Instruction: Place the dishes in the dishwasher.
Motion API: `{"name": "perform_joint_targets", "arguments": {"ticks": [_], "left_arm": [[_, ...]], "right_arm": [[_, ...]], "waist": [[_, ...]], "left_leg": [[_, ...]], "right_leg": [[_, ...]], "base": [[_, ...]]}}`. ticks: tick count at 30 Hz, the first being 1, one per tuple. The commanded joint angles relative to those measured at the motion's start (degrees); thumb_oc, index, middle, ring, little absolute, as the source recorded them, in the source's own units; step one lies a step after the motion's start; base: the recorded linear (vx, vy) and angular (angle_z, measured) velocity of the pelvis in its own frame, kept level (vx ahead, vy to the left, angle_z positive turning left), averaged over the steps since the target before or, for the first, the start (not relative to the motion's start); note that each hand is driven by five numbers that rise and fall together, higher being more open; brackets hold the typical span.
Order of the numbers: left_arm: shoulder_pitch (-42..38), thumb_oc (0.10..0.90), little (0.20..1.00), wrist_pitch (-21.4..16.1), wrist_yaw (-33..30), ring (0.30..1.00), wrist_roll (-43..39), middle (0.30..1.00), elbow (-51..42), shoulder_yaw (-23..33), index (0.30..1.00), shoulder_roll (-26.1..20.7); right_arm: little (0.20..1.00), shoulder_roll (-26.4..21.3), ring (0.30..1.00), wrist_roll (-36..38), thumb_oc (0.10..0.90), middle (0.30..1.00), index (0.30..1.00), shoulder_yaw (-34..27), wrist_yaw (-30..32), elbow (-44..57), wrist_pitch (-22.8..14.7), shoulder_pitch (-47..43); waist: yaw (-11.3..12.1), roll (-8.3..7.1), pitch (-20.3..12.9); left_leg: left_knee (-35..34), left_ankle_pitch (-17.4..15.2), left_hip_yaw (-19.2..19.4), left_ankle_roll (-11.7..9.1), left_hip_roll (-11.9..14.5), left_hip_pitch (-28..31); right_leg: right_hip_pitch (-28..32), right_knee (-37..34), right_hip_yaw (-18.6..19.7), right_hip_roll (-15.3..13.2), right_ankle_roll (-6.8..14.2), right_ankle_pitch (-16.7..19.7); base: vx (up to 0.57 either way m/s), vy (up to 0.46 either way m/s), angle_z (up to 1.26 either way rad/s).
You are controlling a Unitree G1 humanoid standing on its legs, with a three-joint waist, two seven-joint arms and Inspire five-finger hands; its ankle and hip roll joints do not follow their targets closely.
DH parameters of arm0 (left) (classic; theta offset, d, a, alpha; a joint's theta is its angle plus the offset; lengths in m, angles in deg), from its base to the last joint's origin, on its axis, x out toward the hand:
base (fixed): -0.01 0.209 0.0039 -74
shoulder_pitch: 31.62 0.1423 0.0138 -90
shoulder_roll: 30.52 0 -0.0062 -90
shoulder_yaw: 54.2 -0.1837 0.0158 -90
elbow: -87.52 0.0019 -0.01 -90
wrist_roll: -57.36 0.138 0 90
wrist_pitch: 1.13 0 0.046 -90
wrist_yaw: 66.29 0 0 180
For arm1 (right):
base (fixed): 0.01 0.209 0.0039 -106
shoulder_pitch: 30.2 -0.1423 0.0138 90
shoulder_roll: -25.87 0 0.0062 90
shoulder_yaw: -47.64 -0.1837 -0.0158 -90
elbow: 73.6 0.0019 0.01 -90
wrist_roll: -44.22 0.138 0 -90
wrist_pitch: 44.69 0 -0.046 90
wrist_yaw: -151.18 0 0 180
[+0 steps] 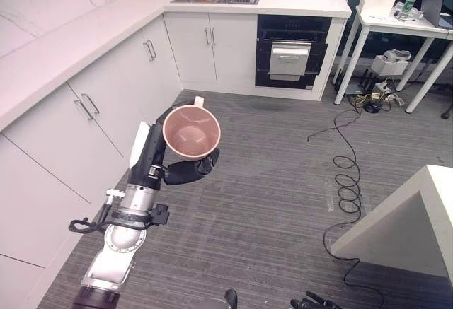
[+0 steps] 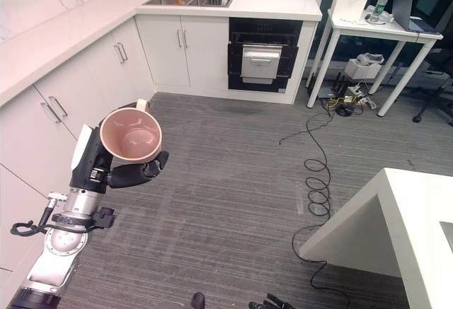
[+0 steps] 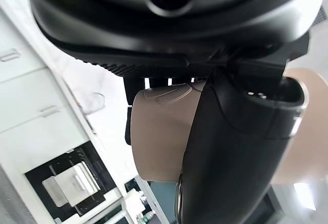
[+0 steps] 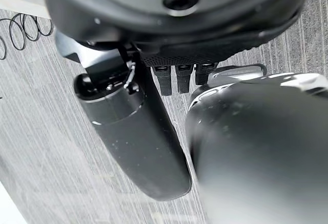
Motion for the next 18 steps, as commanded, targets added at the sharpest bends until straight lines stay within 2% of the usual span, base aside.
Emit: {"name": "perform_joint_targets", "arguments": {"ticks": [1, 6, 7, 8, 18], "left_arm": [[-9.60, 0.400, 0.300, -4.13, -1.89, 0.300, -1.58, 0.300, -2.93, 2.94, 0.300, 2.36], [-10.65, 0.400, 0.300, -2.77, -3.42, 0.300, 0.12, 0.300, -2.10, 2.35, 0.300, 1.24], [-11.25, 0.400, 0.300, -0.92, -4.62, 0.300, 0.20, 0.300, -1.88, 2.01, 0.300, 0.67], [-11.43, 0.400, 0.300, -0.63, -4.86, 0.300, 0.17, 0.300, -1.49, 2.05, 0.300, 0.44], [-10.21, 0.400, 0.300, -0.58, -3.30, 0.300, -0.30, 0.300, -1.66, 2.82, 0.300, -0.84]], "right_arm": [[0.900, 0.42, 0.900, 2.73, 0.800, 0.900, 0.900, -0.83, -5.01, 0.37, 2.14, 1.32], [0.900, 0.61, 0.900, 1.74, 0.800, 0.900, 0.900, -1.21, -5.23, -0.71, 2.12, 1.95], [0.900, 1.03, 0.900, 0.50, 0.800, 0.900, 0.900, -1.12, -5.33, -0.81, 1.56, 2.13], [0.900, 1.32, 0.900, 0.08, 0.800, 0.900, 0.900, -0.94, -5.40, -0.66, 1.25, 2.18], [0.900, 1.81, 0.900, -2.42, 0.800, 0.900, 0.900, 0.40, -4.03, -0.18, 0.88, 1.39]], "waist": [[-2.41, 1.72, -2.83], [-3.13, 2.08, -4.25], [-3.38, 2.11, -4.99], [-3.48, 2.08, -5.33], [-3.65, 1.50, -6.47]], "left_leg": [[0.23, -2.44, 0.62, -3.51, 4.76, 0.26], [0.23, -3.72, 0.82, -3.91, 4.24, 0.29], [0.23, -4.36, 0.84, -3.65, 3.78, 0.35], [0.23, -4.66, 1.22, -3.53, 3.71, 0.43], [0.23, -6.13, 2.57, -2.02, 2.70, 1.33]], "right_leg": [[1.91, -5.53, -0.76, -1.25, 7.27, 7.18], [0.74, -5.53, -0.75, -2.42, 8.44, 7.71], [-0.01, -5.53, -0.51, -2.86, 8.92, 7.95], [-0.35, -5.53, -0.44, -3.05, 9.11, 7.99], [-2.04, -5.53, 2.07, -2.77, 9.65, 8.92]], "base": [[0.02, 0.137, 0.44], [0.03, 0.072, 0.05], [0.00, 0.029, -0.32], [-0.01, 0.036, -0.18], [-0.01, 0.019, -0.09]]}}
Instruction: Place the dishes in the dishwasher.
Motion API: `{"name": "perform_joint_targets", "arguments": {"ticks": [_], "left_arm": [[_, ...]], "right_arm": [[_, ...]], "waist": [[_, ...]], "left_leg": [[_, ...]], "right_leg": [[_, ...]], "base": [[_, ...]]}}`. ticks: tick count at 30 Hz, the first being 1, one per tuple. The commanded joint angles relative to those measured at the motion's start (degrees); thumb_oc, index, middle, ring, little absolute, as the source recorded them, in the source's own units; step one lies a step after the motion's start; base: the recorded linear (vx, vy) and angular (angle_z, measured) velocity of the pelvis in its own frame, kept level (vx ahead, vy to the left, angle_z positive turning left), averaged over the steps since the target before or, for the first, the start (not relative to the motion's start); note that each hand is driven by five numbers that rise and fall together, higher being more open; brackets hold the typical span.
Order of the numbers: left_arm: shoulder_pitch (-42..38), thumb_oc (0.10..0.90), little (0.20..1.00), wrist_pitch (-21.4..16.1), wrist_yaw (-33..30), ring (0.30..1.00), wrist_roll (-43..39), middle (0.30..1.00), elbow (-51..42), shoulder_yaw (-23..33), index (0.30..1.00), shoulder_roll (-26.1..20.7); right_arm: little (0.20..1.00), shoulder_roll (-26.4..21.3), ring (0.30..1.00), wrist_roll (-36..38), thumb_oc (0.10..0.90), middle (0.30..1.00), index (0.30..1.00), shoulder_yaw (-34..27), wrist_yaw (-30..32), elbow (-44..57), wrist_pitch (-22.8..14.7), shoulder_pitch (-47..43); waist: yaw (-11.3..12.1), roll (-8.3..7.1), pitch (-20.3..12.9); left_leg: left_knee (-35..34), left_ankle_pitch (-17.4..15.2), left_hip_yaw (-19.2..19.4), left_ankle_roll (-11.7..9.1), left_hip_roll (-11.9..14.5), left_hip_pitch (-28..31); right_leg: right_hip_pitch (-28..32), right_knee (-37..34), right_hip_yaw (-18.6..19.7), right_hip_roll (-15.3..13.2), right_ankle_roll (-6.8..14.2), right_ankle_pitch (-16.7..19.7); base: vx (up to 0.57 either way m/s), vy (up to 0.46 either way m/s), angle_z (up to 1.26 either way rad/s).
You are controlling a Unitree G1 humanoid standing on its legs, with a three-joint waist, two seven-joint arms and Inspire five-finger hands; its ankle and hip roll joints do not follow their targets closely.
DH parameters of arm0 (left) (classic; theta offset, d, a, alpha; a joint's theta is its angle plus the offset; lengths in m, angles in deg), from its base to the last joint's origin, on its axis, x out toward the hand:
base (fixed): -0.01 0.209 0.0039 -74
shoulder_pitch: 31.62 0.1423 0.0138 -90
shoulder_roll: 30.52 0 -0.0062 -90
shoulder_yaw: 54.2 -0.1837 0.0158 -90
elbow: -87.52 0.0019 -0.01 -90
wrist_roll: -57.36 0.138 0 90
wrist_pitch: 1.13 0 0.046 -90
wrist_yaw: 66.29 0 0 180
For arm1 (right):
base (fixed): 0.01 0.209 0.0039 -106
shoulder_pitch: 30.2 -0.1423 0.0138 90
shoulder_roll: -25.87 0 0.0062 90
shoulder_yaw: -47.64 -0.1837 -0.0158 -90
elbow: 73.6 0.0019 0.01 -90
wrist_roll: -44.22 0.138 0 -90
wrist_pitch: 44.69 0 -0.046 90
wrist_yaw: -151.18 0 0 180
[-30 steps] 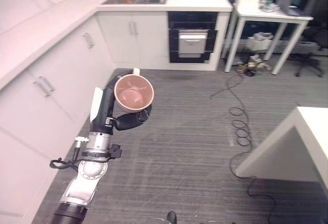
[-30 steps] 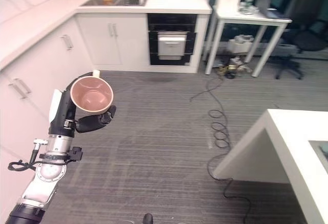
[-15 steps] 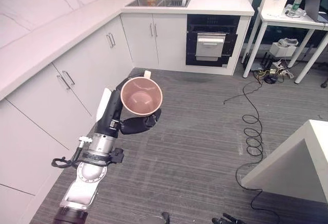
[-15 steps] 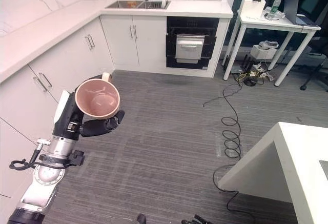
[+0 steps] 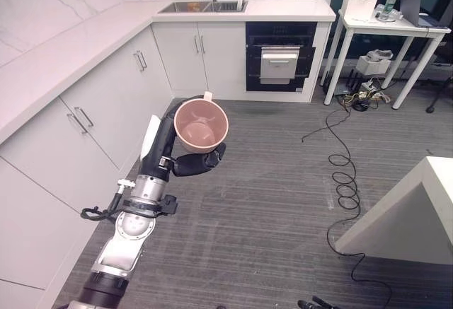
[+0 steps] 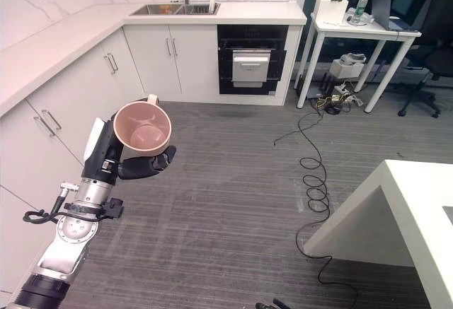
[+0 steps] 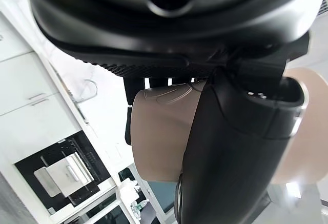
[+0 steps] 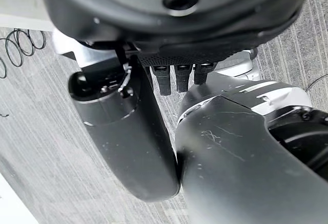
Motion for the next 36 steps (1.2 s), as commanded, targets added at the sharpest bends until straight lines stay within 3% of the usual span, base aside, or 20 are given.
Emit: {"name": "perform_joint_targets", "arguments": {"ticks": [1, 3, 4, 8, 15, 18, 20, 21, 22, 24, 26, 28, 32, 34, 36], "left_arm": [[-5.49, 0.400, 0.300, -4.66, -1.41, 0.300, -1.05, 0.300, -4.51, 4.61, 0.300, -1.29], [-5.87, 0.400, 0.300, -4.56, -0.84, 0.300, -1.18, 0.300, -4.57, 4.42, 0.300, -1.20], [-8.76, 0.400, 0.300, 0.34, 1.58, 0.300, -5.93, 0.300, -3.17, -2.03, 0.300, -0.34], [-8.10, 0.400, 0.300, 2.74, 1.84, 0.300, -8.13, 0.300, -5.06, -0.92, 0.300, -0.64], [-8.88, 0.400, 0.300, 3.14, 2.36, 0.300, -8.58, 0.300, -3.63, -2.18, 0.300, -0.02], [-8.78, 0.400, 0.300, 2.89, 0.98, 0.300, -7.37, 0.300, -3.50, -2.50, 0.300, 0.38], [-8.22, 0.400, 0.300, 3.25, 0.79, 0.300, -6.70, 0.300, -3.95, -2.26, 0.300, 0.54], [-7.90, 0.400, 0.300, 3.02, 1.73, 0.300, -6.86, 0.300, -3.63, -1.84, 0.300, 0.30], [-7.89, 0.400, 0.300, 2.85, 2.26, 0.300, -7.04, 0.300, -3.38, -1.57, 0.300, 0.13], [-7.11, 0.400, 0.300, 2.26, 2.48, 0.300, -7.77, 0.300, -3.02, -0.22, 0.300, -0.38], [-5.89, 0.400, 0.300, 2.61, 2.28, 0.300, -8.73, 0.300, -3.24, 0.76, 0.300, -0.63], [-5.24, 0.400, 0.300, 2.41, 2.74, 0.300, -8.90, 0.300, -2.86, 1.01, 0.300, -0.40], [-4.67, 0.400, 0.300, -0.18, 2.17, 0.300, -6.50, 0.300, -0.26, 1.08, 0.300, 0.40], [-4.45, 0.400, 0.300, -1.07, 1.18, 0.300, -5.65, 0.300, 0.82, 1.66, 0.300, 0.55], [-4.59, 0.400, 0.300, -1.00, 1.12, 0.300, -5.38, 0.300, 0.99, 1.54, 0.300, 0.58]], "right_arm": [[0.900, 2.69, 0.900, -1.80, 0.800, 0.900, 0.900, 2.57, -2.61, -0.17, 0.18, -0.06], [0.900, 2.78, 0.900, -1.61, 0.800, 0.900, 0.900, 2.52, -3.06, -0.40, 1.97, 0.04], [0.900, 1.81, 0.900, -3.43, 0.800, 0.900, 0.900, 1.03, 8.44, 1.28, -1.47, -0.40], [0.900, 1.07, 0.900, -2.19, 0.800, 0.900, 0.900, 0.05, 7.09, 0.69, -1.24, -1.80], [0.900, 1.71, 0.900, -5.12, 0.800, 0.900, 0.900, 2.03, 8.13, 2.07, -2.05, -1.62], [0.900, 1.29, 0.900, -4.97, 0.800, 0.900, 0.900, 2.57, 8.83, 1.26, -4.14, -2.54], [0.900, 0.88, 0.900, -6.17, 0.800, 0.900, 0.900, 2.92, 9.90, 1.74, -4.14, -3.19], [0.900, 0.58, 0.900, -6.17, 0.800, 0.900, 0.900, 3.58, 10.01, 2.16, -4.10, -3.57], [0.900, 0.57, 0.900, -6.24, 0.800, 0.900, 0.900, 3.84, 10.05, 2.16, -4.33, -3.71], [0.900, 0.44, 0.900, -7.12, 0.800, 0.900, 0.900, 4.24, 9.47, 1.76, -4.81, -4.43], [0.900, 0.51, 0.900, -9.14, 0.800, 0.900, 0.900, 4.93, 9.82, 1.61, -4.57, -5.08], [0.900, 0.40, 0.900, -9.23, 0.800, 0.900, 0.900, 5.22, 10.40, 1.66, -4.51, -5.01], [0.900, 0.07, 0.900, -9.32, 0.800, 0.900, 0.900, 5.88, 13.15, 2.22, -6.28, -4.39], [0.900, -0.03, 0.900, -11.23, 0.800, 0.900, 0.900, 4.75, 14.93, 2.21, -5.83, -3.10], [0.900, 0.28, 0.900, -10.93, 0.800, 0.900, 0.900, 4.16, 16.00, 1.86, -5.52, -2.55]], "waist": [[-0.08, 0.19, -2.00], [-0.29, 0.05, -2.09], [-3.61, -0.87, 2.46], [-2.63, -0.55, 0.78], [-3.12, -0.69, -0.08], [-2.72, -1.88, 0.13], [-1.99, -2.86, 0.88], [-0.83, -3.85, 2.59], [-0.49, -3.60, 3.24], [0.56, -1.84, 3.95], [1.86, 1.04, 4.31], [2.34, 1.80, 4.29], [2.61, 2.03, 4.11], [1.96, 1.81, 3.36], [2.16, 1.66, 2.98]], "left_leg": [[4.74, -4.67, -2.62, -1.06, 0.25, -1.92], [4.74, -4.86, -2.60, -0.83, 0.16, -1.86], [4.74, -5.56, 2.58, 1.18, 0.24, 1.12], [4.74, -5.53, 2.30, 0.52, 0.54, 0.90], [4.74, -4.50, 1.02, -0.18, 1.43, 1.21], [4.74, -3.33, 2.12, -0.46, 0.51, 3.80], [4.74, 0.63, 2.56, -0.44, -0.33, 4.32], [9.81, 6.27, 1.65, -0.80, -0.87, 1.05], [11.74, 7.45, 0.86, -0.85, -0.85, -1.14], [6.28, 10.19, 0.08, -1.08, -0.93, -3.13], [4.74, 9.21, -1.81, -1.89, 2.42, -9.15], [4.74, 10.81, -3.03, -3.05, 3.98, -11.98], [4.74, 12.72, -3.73, -4.21, 5.58, -13.97], [4.74, 8.70, 0.11, -3.09, 6.43, -12.68], [4.74, 7.38, 0.32, -2.29, 5.61, -11.96]], "right_leg": [[0.60, -4.44, -0.18, 0.62, 4.29, 6.21], [0.67, -4.44, 0.22, 0.87, 4.25, 6.19], [-0.18, -4.44, -1.24, -0.80, 5.08, 10.00], [0.31, -4.44, -0.62, 0.40, 4.48, 8.40], [1.28, -4.44, 1.07, 3.51, 2.79, 6.71], [1.67, -4.44, 2.00, 3.61, 1.80, 6.05], [2.35, -4.44, 2.85, 3.29, 1.02, 5.95], [3.54, -4.44, 3.95, 3.27, -0.22, 6.21], [4.01, -4.44, 4.31, 3.88, -0.64, 6.15], [5.48, -4.44, 5.23, 6.06, -0.80, 4.82], [7.46, -4.44, 5.84, 8.81, -0.45, 2.89], [8.24, -4.44, 6.13, 9.54, -0.48, 2.22], [9.32, -4.44, 6.23, 8.88, -0.05, 1.70], [10.86, -4.44, 4.68, 5.97, 1.05, 1.20], [12.26, -4.44, 4.95, 5.17, 1.64, 0.54]], "base": [[0.02, 0.004, -0.04], [0.00, 0.000, 0.00], [0.00, 0.000, 0.00], [0.00, -0.095, 0.01], [0.01, -0.141, -0.01], [0.05, -0.170, 0.05], [0.09, -0.170, -0.07], [0.10, -0.171, -0.11], [0.18, -0.073, -0.05], [0.25, 0.119, -0.07], [0.31, 0.237, -0.14], [0.28, 0.201, -0.11], [0.29, 0.238, -0.29], [0.39, 0.391, -0.37], [0.29, 0.269, -0.25]]}}
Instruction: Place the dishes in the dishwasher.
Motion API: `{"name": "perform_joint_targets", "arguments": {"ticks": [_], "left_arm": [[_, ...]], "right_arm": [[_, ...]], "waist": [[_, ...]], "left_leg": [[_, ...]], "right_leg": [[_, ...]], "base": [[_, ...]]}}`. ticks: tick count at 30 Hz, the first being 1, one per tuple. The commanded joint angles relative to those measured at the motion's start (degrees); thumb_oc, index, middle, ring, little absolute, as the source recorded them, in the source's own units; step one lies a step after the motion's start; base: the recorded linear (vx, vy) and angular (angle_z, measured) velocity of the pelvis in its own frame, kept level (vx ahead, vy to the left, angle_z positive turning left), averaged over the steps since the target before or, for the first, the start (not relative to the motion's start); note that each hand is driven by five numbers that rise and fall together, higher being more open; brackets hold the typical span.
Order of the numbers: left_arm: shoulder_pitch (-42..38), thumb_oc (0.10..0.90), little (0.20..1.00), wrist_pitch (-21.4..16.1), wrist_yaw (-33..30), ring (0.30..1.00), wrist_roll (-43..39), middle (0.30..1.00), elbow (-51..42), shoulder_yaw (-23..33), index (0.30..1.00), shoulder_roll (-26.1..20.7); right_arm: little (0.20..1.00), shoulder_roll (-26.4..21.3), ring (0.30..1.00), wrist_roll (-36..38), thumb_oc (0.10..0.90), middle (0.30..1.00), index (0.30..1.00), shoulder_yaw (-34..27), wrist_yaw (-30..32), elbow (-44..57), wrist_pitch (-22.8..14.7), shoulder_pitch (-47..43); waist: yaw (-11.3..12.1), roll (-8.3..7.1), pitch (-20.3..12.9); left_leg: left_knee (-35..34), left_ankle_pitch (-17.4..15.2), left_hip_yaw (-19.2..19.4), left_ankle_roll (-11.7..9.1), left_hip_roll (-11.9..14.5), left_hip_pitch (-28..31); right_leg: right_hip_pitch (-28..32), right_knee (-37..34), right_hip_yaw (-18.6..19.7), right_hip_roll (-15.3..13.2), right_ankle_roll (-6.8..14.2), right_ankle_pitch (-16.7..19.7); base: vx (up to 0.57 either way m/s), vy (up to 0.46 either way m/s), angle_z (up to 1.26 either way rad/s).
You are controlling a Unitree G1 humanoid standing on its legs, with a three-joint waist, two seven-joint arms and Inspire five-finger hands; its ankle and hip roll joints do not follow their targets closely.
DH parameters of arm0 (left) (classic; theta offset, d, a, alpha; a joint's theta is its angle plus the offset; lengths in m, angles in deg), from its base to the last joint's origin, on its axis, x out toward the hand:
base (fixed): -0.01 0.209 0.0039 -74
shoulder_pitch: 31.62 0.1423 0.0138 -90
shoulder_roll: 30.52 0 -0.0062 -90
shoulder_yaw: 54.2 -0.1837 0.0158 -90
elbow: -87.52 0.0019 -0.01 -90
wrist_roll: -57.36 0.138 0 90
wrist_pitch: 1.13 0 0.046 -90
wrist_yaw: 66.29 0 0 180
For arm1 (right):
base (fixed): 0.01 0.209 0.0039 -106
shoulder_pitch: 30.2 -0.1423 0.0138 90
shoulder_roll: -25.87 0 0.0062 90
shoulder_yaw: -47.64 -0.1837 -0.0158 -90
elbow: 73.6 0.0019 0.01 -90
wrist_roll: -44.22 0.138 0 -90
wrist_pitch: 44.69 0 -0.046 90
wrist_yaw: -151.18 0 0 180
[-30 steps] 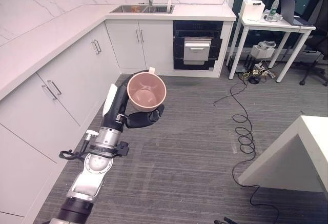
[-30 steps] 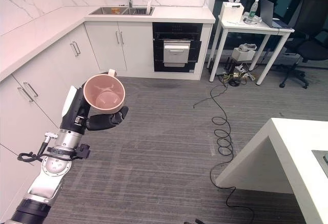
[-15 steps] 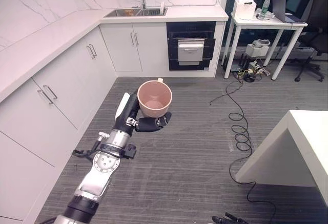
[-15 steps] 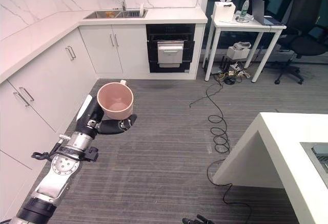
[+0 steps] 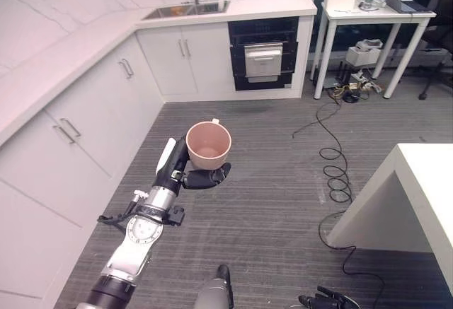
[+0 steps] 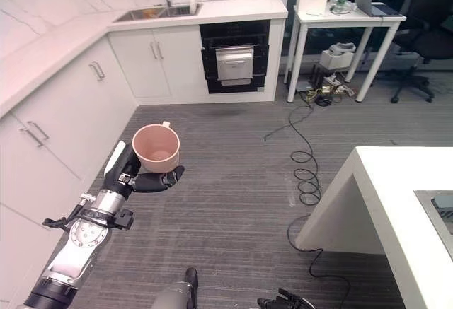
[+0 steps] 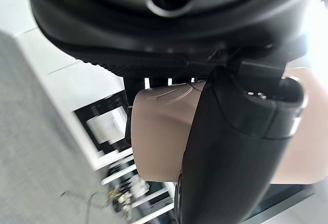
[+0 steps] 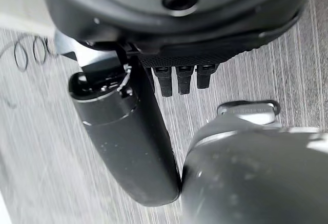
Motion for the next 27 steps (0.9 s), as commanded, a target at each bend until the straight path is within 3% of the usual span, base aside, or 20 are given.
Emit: {"name": "perform_joint_targets", "arguments": {"ticks": [1, 3, 4, 5, 7, 10, 11, 13, 14, 15, 17, 19, 21, 22, 24, 26, 27], "left_arm": [[-6.10, 0.400, 0.300, -6.98, -2.99, 0.300, 1.53, 0.300, -6.41, 5.55, 0.300, -0.39], [-6.92, 0.400, 0.300, -6.29, -2.53, 0.300, 1.60, 0.300, -6.61, 5.20, 0.300, -0.50], [-8.17, 0.400, 0.300, -5.65, -1.69, 0.300, 0.95, 0.300, -6.35, 4.56, 0.300, -0.95], [-8.77, 0.400, 0.300, -5.67, -1.53, 0.300, 0.74, 0.300, -6.09, 3.98, 0.300, -1.18], [-9.60, 0.400, 0.300, -6.11, -1.37, 0.300, 1.24, 0.300, -5.65, 2.97, 0.300, -1.38], [-10.29, 0.400, 0.300, -5.84, -1.70, 0.300, 2.31, 0.300, -4.95, 2.38, 0.300, -2.03], [-10.13, 0.400, 0.300, -6.37, -2.73, 0.300, 2.50, 0.300, -4.53, 2.09, 0.300, -2.34], [-10.11, 0.400, 0.300, -6.36, -3.13, 0.300, 3.05, 0.300, -4.82, 2.04, 0.300, -2.58], [-10.22, 0.400, 0.300, -6.27, -3.45, 0.300, 3.78, 0.300, -5.18, 1.89, 0.300, -2.78], [-10.21, 0.400, 0.300, -6.04, -4.12, 0.300, 6.13, 0.300, -5.98, 1.80, 0.300, -3.03], [-10.06, 0.400, 0.300, -5.30, -4.53, 0.300, 8.38, 0.300, -7.25, 1.86, 0.300, -3.62], [-9.10, 0.400, 0.300, -5.84, -4.06, 0.300, 7.98, 0.300, -8.07, 2.61, 0.300, -4.59], [-7.62, 0.400, 0.300, -6.89, -3.16, 0.300, 8.40, 0.300, -8.80, 3.63, 0.300, -4.83], [-6.23, 0.400, 0.300, -6.91, -2.66, 0.300, 9.11, 0.300, -9.69, 4.70, 0.300, -4.54], [-5.74, 0.400, 0.300, -6.74, -2.96, 0.300, 9.13, 0.300, -9.80, 4.54, 0.300, -4.15], [-4.37, 0.400, 0.300, -6.07, -2.80, 0.300, 7.58, 0.300, -10.35, 4.95, 0.300, -3.24], [-4.30, 0.400, 0.300, -6.04, -2.77, 0.300, 7.57, 0.300, -10.40, 5.02, 0.300, -3.22]], "right_arm": [[0.900, 1.00, 0.900, -1.83, 0.800, 0.900, 0.900, -0.53, 2.89, -0.33, -2.10, 2.72], [0.900, 1.41, 0.900, -1.98, 0.800, 0.900, 0.900, -1.14, 3.02, -0.48, -2.67, 3.21], [0.900, 2.08, 0.900, -2.09, 0.800, 0.900, 0.900, -1.64, 3.62, -0.26, -3.69, 3.56], [0.900, 2.40, 0.900, -1.33, 0.800, 0.900, 0.900, -1.67, 4.08, 0.13, -4.25, 3.80], [0.900, 2.88, 0.900, 0.86, 0.800, 0.900, 0.900, -1.87, 4.40, 1.31, -5.12, 4.44], [0.900, 3.37, 0.900, 0.98, 0.800, 0.900, 0.900, -2.05, 4.67, 2.90, -5.44, 4.87], [0.900, 3.50, 0.900, 0.97, 0.800, 0.900, 0.900, -1.68, 4.29, 3.04, -6.25, 4.52], [0.900, 3.40, 0.900, 0.94, 0.800, 0.900, 0.900, -1.42, 4.07, 3.17, -6.48, 4.37], [0.900, 3.08, 0.900, 0.85, 0.800, 0.900, 0.900, -1.38, 4.01, 3.55, -6.36, 4.30], [0.900, 2.74, 0.900, 0.99, 0.800, 0.900, 0.900, -1.29, 4.04, 4.23, -6.05, 4.56], [0.900, 2.32, 0.900, 2.04, 0.800, 0.900, 0.900, -1.41, 4.10, 4.54, -5.66, 4.66], [0.900, 2.35, 0.900, 1.96, 0.800, 0.900, 0.900, -2.35, 3.79, 4.26, -5.32, 4.70], [0.900, 2.85, 0.900, 1.25, 0.800, 0.900, 0.900, -3.42, 3.46, 3.54, -5.61, 5.02], [0.900, 2.79, 0.900, 1.77, 0.800, 0.900, 0.900, -3.67, 2.54, 2.56, -5.16, 5.10], [0.900, 2.62, 0.900, 2.05, 0.800, 0.900, 0.900, -3.63, 2.18, 1.80, -4.92, 5.17], [0.900, 2.04, 0.900, 1.23, 0.800, 0.900, 0.900, -2.55, 2.18, 1.92, -4.16, 4.48], [0.900, 2.02, 0.900, 1.06, 0.800, 0.900, 0.900, -2.47, 2.10, 1.97, -4.09, 4.40]], "waist": [[0.15, -0.95, -4.70], [-0.09, -1.05, -4.94], [-0.99, -1.00, -5.33], [-1.63, -0.60, -5.08], [-2.52, 0.03, -4.76], [-3.49, 1.27, -4.33], [-4.55, 1.61, -3.77], [-5.47, 1.09, -3.42], [-6.10, 0.39, -3.23], [-7.41, -0.81, -2.71], [-9.02, -2.77, -1.90], [-9.94, -4.40, -1.42], [-9.94, -4.71, -1.67], [-9.43, -4.44, -2.62], [-9.52, -3.84, -3.29], [-8.85, -2.32, -4.19], [-8.84, -2.59, -4.18]], "left_leg": [[0.70, 0.13, -0.72, 1.67, -3.39, 0.74], [0.70, -0.92, -0.72, 2.83, -4.71, 1.73], [0.70, -2.27, -1.04, 4.63, -6.42, 3.34], [0.70, -2.98, -1.69, 5.60, -7.07, 4.37], [0.70, -4.18, -2.58, 7.02, -8.00, 5.62], [0.70, -5.57, -2.46, 8.00, -8.03, 8.10], [0.70, -6.87, -2.28, 8.05, -8.41, 10.53], [0.70, -7.80, -2.59, 8.08, -9.22, 11.60], [0.70, -8.34, -2.91, 8.15, -10.04, 12.23], [0.70, -9.95, -3.94, 8.17, -11.39, 14.01], [0.70, -12.96, -4.86, 8.18, -13.22, 17.19], [0.70, -16.52, -5.33, 8.20, -14.42, 20.37], [0.70, -18.36, -5.40, 8.17, -14.49, 22.22], [0.70, -18.60, -5.55, 7.86, -14.24, 24.03], [0.70, -17.92, -6.27, 7.31, -13.62, 25.48], [0.70, -6.27, -5.46, 3.57, -10.92, 30.25], [0.70, -5.44, -5.46, 3.39, -11.13, 30.15]], "right_leg": [[9.36, -6.45, -3.19, -5.76, 7.20, 4.24], [10.98, -6.45, -4.08, -6.30, 7.70, 5.83], [12.45, -6.45, -5.03, -6.89, 9.77, 13.51], [11.45, -2.82, -5.11, -6.98, 11.09, 17.23], [7.25, 6.29, -4.74, -7.16, 12.30, 20.83], [1.85, 17.39, -5.52, -7.70, 12.49, 24.19], [-3.05, 16.46, -6.86, -6.27, 11.73, 23.71], [-4.30, 13.14, -7.51, -4.51, 11.52, 23.05], [-5.30, 9.35, -7.31, -3.76, 11.34, 23.42], [-6.36, 1.08, -7.63, -3.92, 11.18, 24.67], [-9.86, -6.45, -9.08, -6.54, 11.69, 26.58], [-15.29, -6.45, -9.28, -10.09, 13.22, 28.23], [-16.41, -6.45, -9.80, -11.15, 13.45, 27.97], [-14.66, -6.45, -10.33, -10.71, 11.80, 24.77], [-13.43, -6.45, -9.25, -9.17, 10.47, 23.19], [-9.46, -6.45, -8.77, -5.89, 7.07, 18.69], [-9.42, -6.45, -8.73, -6.10, 6.90, 18.74]], "base": [[0.25, 0.211, -0.09], [0.29, 0.231, -0.09], [0.28, 0.243, 0.04], [0.25, 0.240, 0.19], [0.14, 0.173, 0.39], [0.21, 0.121, 0.52], [0.40, 0.008, -0.06], [0.27, -0.075, -0.19], [0.31, -0.146, 0.12], [0.40, -0.200, 0.15], [0.45, -0.235, 0.22], [0.46, -0.255, 0.64], [0.46, -0.264, 0.22], [0.38, -0.230, -0.01], [0.44, -0.235, 0.11], [0.46, -0.257, 0.16], [0.28, -0.214, -0.05]]}}
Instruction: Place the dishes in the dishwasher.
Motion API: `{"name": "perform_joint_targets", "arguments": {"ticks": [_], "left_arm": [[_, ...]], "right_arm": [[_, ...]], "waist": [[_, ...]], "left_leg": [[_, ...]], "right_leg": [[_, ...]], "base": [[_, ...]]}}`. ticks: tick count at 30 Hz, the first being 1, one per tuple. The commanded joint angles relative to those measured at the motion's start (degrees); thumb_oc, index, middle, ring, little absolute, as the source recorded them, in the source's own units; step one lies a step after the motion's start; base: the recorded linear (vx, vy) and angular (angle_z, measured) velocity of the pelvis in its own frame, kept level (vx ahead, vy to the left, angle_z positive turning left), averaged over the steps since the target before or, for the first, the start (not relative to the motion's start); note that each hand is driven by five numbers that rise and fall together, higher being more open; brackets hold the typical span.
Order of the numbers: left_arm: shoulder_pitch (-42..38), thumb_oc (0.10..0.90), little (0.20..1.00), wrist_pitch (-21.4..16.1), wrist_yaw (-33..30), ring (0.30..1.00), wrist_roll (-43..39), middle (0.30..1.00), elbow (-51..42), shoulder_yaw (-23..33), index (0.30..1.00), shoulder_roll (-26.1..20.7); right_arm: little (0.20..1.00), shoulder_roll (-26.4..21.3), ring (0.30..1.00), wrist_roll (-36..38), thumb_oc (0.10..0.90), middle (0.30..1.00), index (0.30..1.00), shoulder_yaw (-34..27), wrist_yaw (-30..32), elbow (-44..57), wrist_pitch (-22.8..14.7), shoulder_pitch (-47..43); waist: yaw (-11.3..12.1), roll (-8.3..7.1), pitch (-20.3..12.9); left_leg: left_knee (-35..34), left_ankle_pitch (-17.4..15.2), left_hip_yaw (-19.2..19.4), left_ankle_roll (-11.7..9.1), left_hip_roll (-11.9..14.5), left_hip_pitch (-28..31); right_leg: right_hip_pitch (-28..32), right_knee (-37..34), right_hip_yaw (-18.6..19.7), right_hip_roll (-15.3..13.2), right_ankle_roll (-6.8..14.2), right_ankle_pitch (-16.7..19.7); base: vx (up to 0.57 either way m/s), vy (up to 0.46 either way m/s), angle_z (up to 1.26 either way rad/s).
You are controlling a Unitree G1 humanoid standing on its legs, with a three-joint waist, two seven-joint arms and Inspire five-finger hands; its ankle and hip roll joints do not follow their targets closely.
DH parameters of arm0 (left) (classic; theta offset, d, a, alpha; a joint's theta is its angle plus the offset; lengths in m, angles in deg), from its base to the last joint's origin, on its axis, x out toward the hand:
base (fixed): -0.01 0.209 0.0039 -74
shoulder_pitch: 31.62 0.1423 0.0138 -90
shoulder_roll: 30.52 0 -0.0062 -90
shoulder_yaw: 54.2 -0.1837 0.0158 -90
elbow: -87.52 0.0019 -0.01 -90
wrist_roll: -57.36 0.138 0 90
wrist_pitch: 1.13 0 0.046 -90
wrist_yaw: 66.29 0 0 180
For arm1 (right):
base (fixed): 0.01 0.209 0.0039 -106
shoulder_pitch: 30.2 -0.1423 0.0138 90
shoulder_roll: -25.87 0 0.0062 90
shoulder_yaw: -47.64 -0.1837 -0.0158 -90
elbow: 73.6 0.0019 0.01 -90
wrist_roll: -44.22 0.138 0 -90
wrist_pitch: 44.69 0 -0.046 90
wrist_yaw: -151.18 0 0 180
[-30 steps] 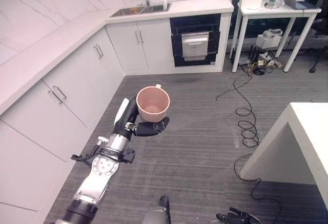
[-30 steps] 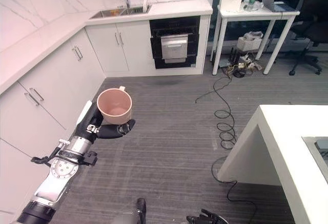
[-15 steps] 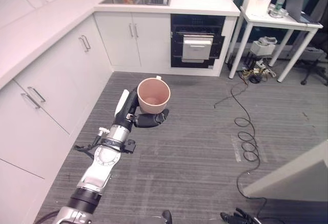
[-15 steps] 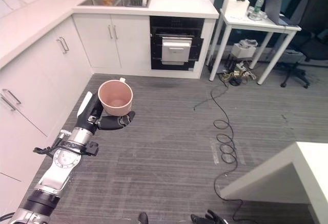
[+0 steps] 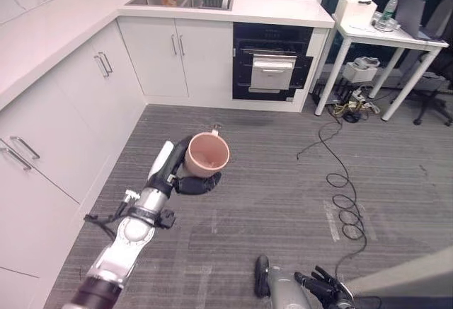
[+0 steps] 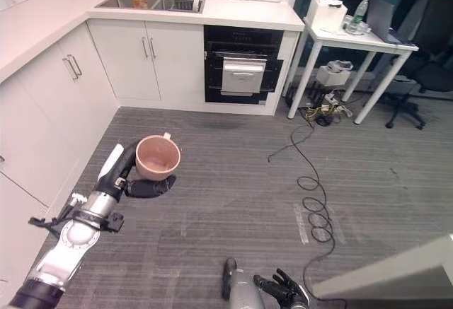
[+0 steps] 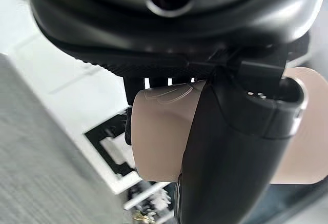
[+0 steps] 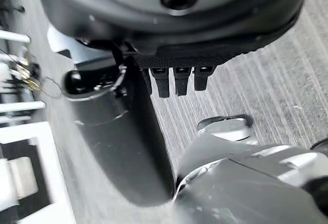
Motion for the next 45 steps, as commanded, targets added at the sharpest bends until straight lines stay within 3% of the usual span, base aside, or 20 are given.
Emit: {"name": "perform_joint_targets", "arguments": {"ticks": [1, 4, 6, 9, 10, 11, 14, 17, 21, 23, 25, 27, 29, 30, 32, 34, 36, 39, 43, 45], "left_arm": [[-7.96, 0.400, 0.300, -5.88, -1.83, 0.300, -1.35, 0.300, -10.08, 5.02, 0.300, 1.45], [-7.11, 0.400, 0.300, -5.42, -1.68, 0.300, -2.23, 0.300, -11.14, 6.21, 0.300, 1.72], [-7.26, 0.400, 0.300, -5.80, -0.27, 0.300, -2.81, 0.300, -10.35, 6.63, 0.300, 1.79], [-7.04, 0.400, 0.300, -6.42, -1.60, 0.300, 0.34, 0.300, -9.86, 6.70, 0.300, 1.30], [-6.38, 0.400, 0.300, -6.83, -3.11, 0.300, 1.52, 0.300, -9.59, 7.39, 0.300, 0.52], [-6.03, 0.400, 0.300, -6.91, -3.60, 0.300, 1.41, 0.300, -9.68, 7.59, 0.300, 0.30], [-5.43, 0.400, 0.300, -6.24, -4.03, 0.300, 0.67, 0.300, -10.10, 8.04, 0.300, -0.22], [-4.97, 0.400, 0.300, -6.17, -3.74, 0.300, 0.45, 0.300, -9.49, 8.04, 0.300, 0.73], [-3.78, 0.400, 0.300, -5.14, -2.51, 0.300, -0.01, 0.300, -9.12, 9.23, 0.300, 1.56], [-4.25, 0.400, 0.300, -4.57, -1.48, 0.300, -0.68, 0.300, -8.97, 8.99, 0.300, 1.36], [-6.09, 0.400, 0.300, -5.01, -0.18, 0.300, -1.05, 0.300, -8.48, 8.11, 0.300, 1.14], [-7.27, 0.400, 0.300, -4.75, -0.29, 0.300, -0.47, 0.300, -8.06, 6.96, 0.300, 0.62], [-7.65, 0.400, 0.300, -4.74, -1.55, 0.300, -0.21, 0.300, -6.89, 6.16, 0.300, 0.27], [-7.68, 0.400, 0.300, -5.05, -1.84, 0.300, -0.30, 0.300, -6.65, 6.03, 0.300, 0.21], [-7.77, 0.400, 0.300, -5.25, -2.15, 0.300, 0.32, 0.300, -7.06, 5.75, 0.300, 0.23], [-8.24, 0.400, 0.300, -4.35, -2.18, 0.300, 1.20, 0.300, -8.03, 5.09, 0.300, 0.28], [-8.52, 0.400, 0.300, -3.15, -3.06, 0.300, 1.20, 0.300, -9.31, 4.69, 0.300, 0.13], [-7.23, 0.400, 0.300, -4.08, -4.83, 0.300, 1.28, 0.300, -10.50, 5.29, 0.300, -0.78], [-4.94, 0.400, 0.300, -5.34, -4.79, 0.300, 2.19, 0.300, -11.36, 7.23, 0.300, -0.59], [-3.71, 0.400, 0.300, -4.11, -6.09, 0.300, 2.18, 0.300, -11.82, 7.61, 0.300, 0.03]], "right_arm": [[0.900, -3.83, 0.900, -1.68, 0.800, 0.900, 0.900, 4.98, -0.82, -2.08, 0.10, 1.57], [0.900, -5.65, 0.900, -2.78, 0.800, 0.900, 0.900, 6.26, -2.25, -1.79, -0.17, 0.27], [0.900, -6.48, 0.900, -2.76, 0.800, 0.900, 0.900, 6.88, -2.28, -1.46, -0.39, 0.05], [0.900, -6.36, 0.900, -2.67, 0.800, 0.900, 0.900, 7.14, -3.39, -1.61, 0.03, -0.71], [0.900, -5.56, 0.900, -4.26, 0.800, 0.900, 0.900, 7.54, -3.44, -1.98, 0.86, -1.63], [0.900, -5.55, 0.900, -4.50, 0.800, 0.900, 0.900, 7.87, -3.18, -2.29, 1.09, -1.86], [0.900, -5.34, 0.900, -1.60, 0.800, 0.900, 0.900, 8.37, -2.57, -4.30, 2.91, -2.31], [0.900, -4.98, 0.900, -1.81, 0.800, 0.900, 0.900, 7.44, -2.73, -5.31, 2.50, -1.33], [0.900, -3.75, 0.900, -0.83, 0.800, 0.900, 0.900, 5.35, 1.37, -5.24, 5.21, -0.52], [0.900, -3.35, 0.900, -0.31, 0.800, 0.900, 0.900, 4.32, 2.13, -5.04, 5.52, 0.10], [0.900, -2.34, 0.900, -1.97, 0.800, 0.900, 0.900, 2.84, 2.87, -4.30, 3.62, 1.35], [0.900, -1.27, 0.900, -3.34, 0.800, 0.900, 0.900, 2.59, 4.52, -2.55, 1.68, 2.79], [0.900, -0.86, 0.900, -2.75, 0.800, 0.900, 0.900, 3.46, 4.76, -1.95, 1.63, 3.40], [0.900, -0.89, 0.900, -2.91, 0.800, 0.900, 0.900, 3.76, 4.65, -1.91, 1.46, 3.54], [0.900, -1.20, 0.900, -2.58, 0.800, 0.900, 0.900, 4.19, 4.28, -1.86, 0.97, 3.53], [0.900, -1.91, 0.900, -0.29, 0.800, 0.900, 0.900, 4.21, 4.10, -1.81, 1.26, 3.50], [0.900, -2.45, 0.900, 0.90, 0.800, 0.900, 0.900, 3.66, 2.86, -2.20, 1.81, 3.38], [0.900, -1.92, 0.900, -0.51, 0.800, 0.900, 0.900, 1.94, 2.27, -3.25, 1.73, 3.35], [0.900, -1.57, 0.900, -0.59, 0.800, 0.900, 0.900, 1.54, 2.02, -4.46, 1.31, 3.72], [0.900, -2.19, 0.900, -0.58, 0.800, 0.900, 0.900, 2.49, 2.20, -5.06, 1.62, 2.88]], "waist": [[0.26, 1.10, -3.78], [2.32, -1.21, -2.49], [3.97, -2.17, -1.45], [5.68, -1.53, -1.00], [6.72, 0.78, -1.12], [7.26, 1.47, -1.33], [9.78, 3.72, -1.23], [10.76, 4.13, -1.66], [12.69, 3.70, -2.82], [12.93, 2.81, -3.02], [12.37, 2.47, -3.32], [11.52, 3.30, -3.23], [9.67, 5.34, -3.08], [8.73, 5.24, -2.68], [6.36, 6.09, -1.89], [4.03, 4.14, -0.95], [1.65, 1.45, 0.08], [0.15, 0.78, 0.72], [0.71, 0.69, -0.33], [0.68, 1.30, -1.37]], "left_leg": [[5.37, 23.15, -1.79, -5.50, 2.65, 1.08], [30.62, 30.30, -0.90, -8.60, 4.33, -10.35], [36.47, 32.58, -0.74, -8.36, 6.43, -21.49], [27.40, 31.32, 0.66, -6.89, 5.00, -25.23], [8.79, 33.11, 3.64, -6.82, 7.61, -25.53], [2.13, 33.39, 3.93, -6.88, 7.85, -25.40], [1.77, 30.12, 0.27, -8.17, 10.82, -33.75], [1.77, 30.43, 3.30, -8.29, 12.51, -37.21], [1.77, 28.37, 3.15, -5.30, 9.44, -35.57], [1.77, 27.48, 3.24, -3.96, 7.70, -34.08], [1.77, 24.82, 3.39, -1.07, 5.57, -30.95], [1.77, 21.85, 0.86, 1.98, 2.95, -27.24], [1.77, 19.33, -1.00, 3.09, 3.13, -23.29], [1.77, 18.45, -1.20, 3.44, 2.51, -21.76], [1.77, 16.67, -2.46, 3.58, 2.24, -18.48], [1.77, 13.27, -4.66, 3.34, -0.55, -15.03], [1.77, 8.84, -7.29, 2.85, -3.04, -10.92], [1.77, 4.32, -10.27, 1.88, -2.91, -6.25], [1.77, 1.44, -10.80, 0.96, -2.15, -3.17], [1.77, 2.82, -10.22, -0.58, 0.61, 0.06]], "right_leg": [[6.84, -3.12, 0.57, -0.20, 3.92, -1.67], [11.63, -3.12, 1.49, -0.81, 0.76, -4.47], [14.70, -3.12, 2.57, -0.49, -0.50, -6.04], [16.12, -3.12, 4.22, 1.04, -0.42, -7.67], [17.82, -3.12, 5.12, 4.28, 0.25, -10.04], [18.39, -3.12, 5.97, 5.05, 0.76, -10.83], [21.65, -3.12, 8.77, 6.55, 2.45, -12.99], [24.50, -3.12, 8.03, 5.20, 3.29, -15.09], [30.70, -3.12, 8.90, 2.98, 4.51, -18.35], [33.04, -3.12, 8.05, 1.44, 5.50, -15.42], [34.43, 0.84, 5.09, -1.04, 8.23, -6.56], [29.83, 16.85, 5.02, -1.97, 11.54, 4.73], [20.68, 25.67, 5.25, -1.19, 10.72, 7.59], [17.24, 27.01, 4.97, -1.02, 10.32, 6.39], [9.16, 23.60, 2.95, 1.09, 8.81, 5.16], [5.43, 9.39, 1.61, 0.16, 8.44, 5.70], [1.91, -3.12, 1.53, -4.14, 9.70, 7.51], [-6.30, -3.12, 4.39, -7.87, 11.97, 5.33], [-2.63, -3.12, 4.78, -7.79, 11.89, 6.48], [-0.12, -3.12, 4.43, -5.85, 10.18, 5.99]], "base": [[0.26, -0.235, -0.33], [0.34, -0.279, -0.37], [0.39, -0.185, -0.44], [0.46, 0.032, -0.43], [0.69, 0.167, -0.81], [0.81, 0.260, -0.84], [0.54, 0.202, -0.61], [0.57, 0.193, -0.60], [0.55, 0.183, -0.61], [0.45, 0.165, -0.51], [0.41, 0.260, 0.07], [0.42, 0.266, 0.55], [0.41, 0.115, 0.32], [0.44, 0.048, 0.06], [0.33, -0.078, 0.12], [0.45, -0.246, 0.50], [0.52, -0.310, 0.82], [0.56, -0.333, 0.83], [0.40, -0.277, 0.28], [0.51, -0.328, 0.39]]}}
